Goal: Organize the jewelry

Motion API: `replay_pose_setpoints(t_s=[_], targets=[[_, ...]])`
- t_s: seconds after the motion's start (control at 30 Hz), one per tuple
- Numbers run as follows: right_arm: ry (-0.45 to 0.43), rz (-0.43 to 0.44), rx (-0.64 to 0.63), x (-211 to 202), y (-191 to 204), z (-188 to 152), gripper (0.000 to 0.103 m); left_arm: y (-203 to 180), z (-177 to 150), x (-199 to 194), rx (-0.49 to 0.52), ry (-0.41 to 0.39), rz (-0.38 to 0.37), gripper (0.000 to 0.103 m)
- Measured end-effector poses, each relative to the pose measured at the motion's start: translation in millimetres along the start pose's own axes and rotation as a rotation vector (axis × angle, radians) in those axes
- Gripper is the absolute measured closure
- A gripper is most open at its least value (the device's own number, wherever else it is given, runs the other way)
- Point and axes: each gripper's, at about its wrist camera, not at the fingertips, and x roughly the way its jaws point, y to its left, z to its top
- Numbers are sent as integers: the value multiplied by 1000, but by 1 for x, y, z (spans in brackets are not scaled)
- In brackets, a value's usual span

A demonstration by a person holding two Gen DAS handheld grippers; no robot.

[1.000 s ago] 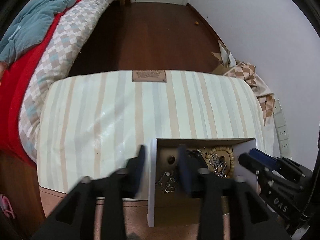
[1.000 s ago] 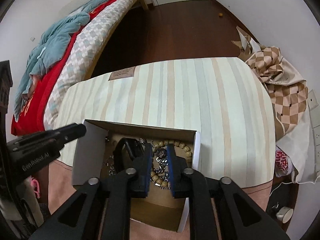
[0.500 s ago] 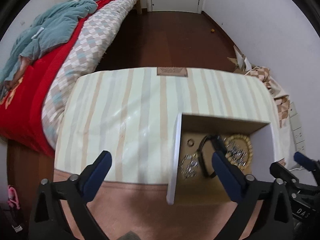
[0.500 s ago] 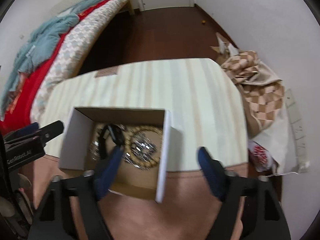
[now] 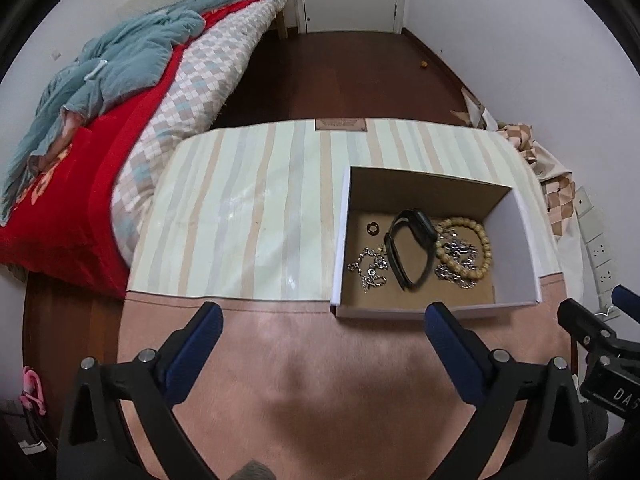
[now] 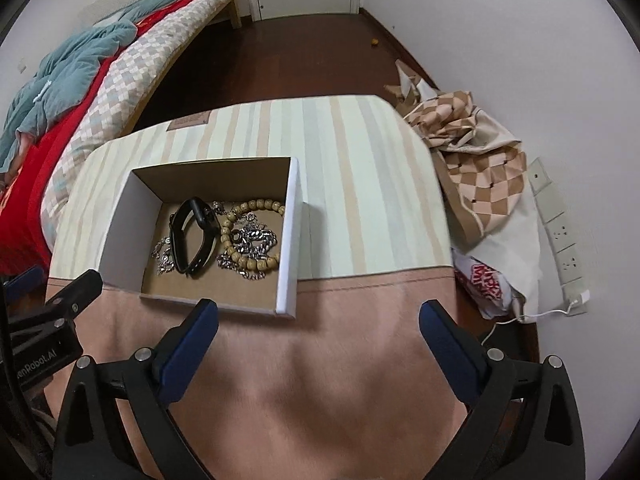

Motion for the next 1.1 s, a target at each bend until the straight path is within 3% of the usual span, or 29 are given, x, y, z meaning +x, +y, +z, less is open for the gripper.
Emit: replay_pose_setpoints(t_s=[0.63,0.87,1.1], targets=[[-236,4,-4,-187,-10,-49,2,2,-24,-170,-17,-212,-33,0],[-335,-9,-17,-254,-12,-55,2,4,-31,-211,-23,-242,-31,0],[-363,5,-17,-290,-13,-58,2,5,-35,-239,-28,-235,-29,0]])
